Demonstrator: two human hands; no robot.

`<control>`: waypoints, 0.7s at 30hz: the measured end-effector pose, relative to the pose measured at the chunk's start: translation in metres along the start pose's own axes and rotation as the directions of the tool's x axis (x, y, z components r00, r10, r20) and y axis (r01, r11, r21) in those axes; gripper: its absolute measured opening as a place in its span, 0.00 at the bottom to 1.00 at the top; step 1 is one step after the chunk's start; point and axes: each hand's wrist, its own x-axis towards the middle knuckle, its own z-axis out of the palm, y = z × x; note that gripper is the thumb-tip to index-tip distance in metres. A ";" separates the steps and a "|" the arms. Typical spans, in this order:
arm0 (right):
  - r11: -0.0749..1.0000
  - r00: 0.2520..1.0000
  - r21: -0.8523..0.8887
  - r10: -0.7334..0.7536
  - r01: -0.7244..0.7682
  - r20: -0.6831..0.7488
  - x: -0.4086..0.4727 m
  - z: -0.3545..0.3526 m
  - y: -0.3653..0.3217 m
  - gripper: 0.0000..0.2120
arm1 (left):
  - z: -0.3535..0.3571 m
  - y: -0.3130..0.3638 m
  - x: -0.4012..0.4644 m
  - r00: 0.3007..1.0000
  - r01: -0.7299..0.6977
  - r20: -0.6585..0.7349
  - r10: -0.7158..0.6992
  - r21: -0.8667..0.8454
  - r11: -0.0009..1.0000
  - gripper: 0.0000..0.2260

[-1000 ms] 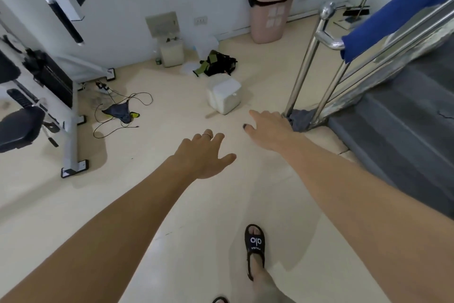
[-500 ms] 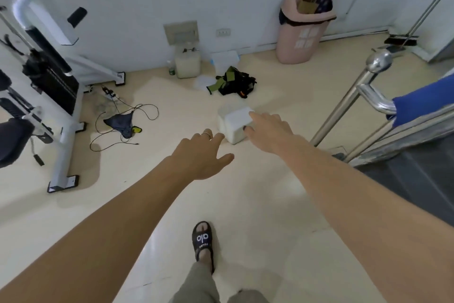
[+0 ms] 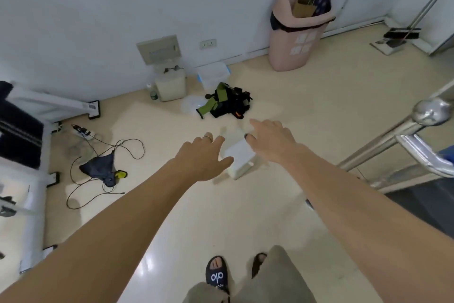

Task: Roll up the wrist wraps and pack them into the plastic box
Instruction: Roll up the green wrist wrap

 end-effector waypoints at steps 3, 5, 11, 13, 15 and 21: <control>1.000 1.000 0.006 0.010 -0.010 0.011 0.071 -0.017 0.011 0.24 | -0.026 -0.010 0.068 1.000 -0.013 0.027 0.013 0.015 1.000 0.30; 1.000 1.000 0.011 -0.004 0.004 0.016 0.122 -0.029 0.021 0.24 | -0.042 -0.016 0.115 0.999 -0.001 0.043 0.000 0.020 1.000 0.30; 0.997 0.995 0.028 -0.075 0.073 0.061 0.278 -0.068 0.050 0.17 | -0.085 -0.037 0.242 0.991 0.107 0.089 -0.103 -0.034 0.994 0.30; 0.996 0.992 0.019 -0.093 0.092 0.084 0.325 -0.084 0.055 0.18 | -0.099 -0.045 0.279 0.987 0.132 0.097 -0.127 -0.049 0.990 0.30; 0.994 0.988 -0.001 -0.112 0.113 0.109 0.368 -0.098 0.056 0.20 | -0.112 -0.054 0.313 0.985 0.152 0.098 -0.143 -0.086 0.985 0.30; 0.990 0.980 -0.036 -0.132 0.138 0.147 0.505 -0.122 0.038 0.19 | -0.147 -0.112 0.426 0.986 0.144 0.108 -0.129 -0.149 0.978 0.28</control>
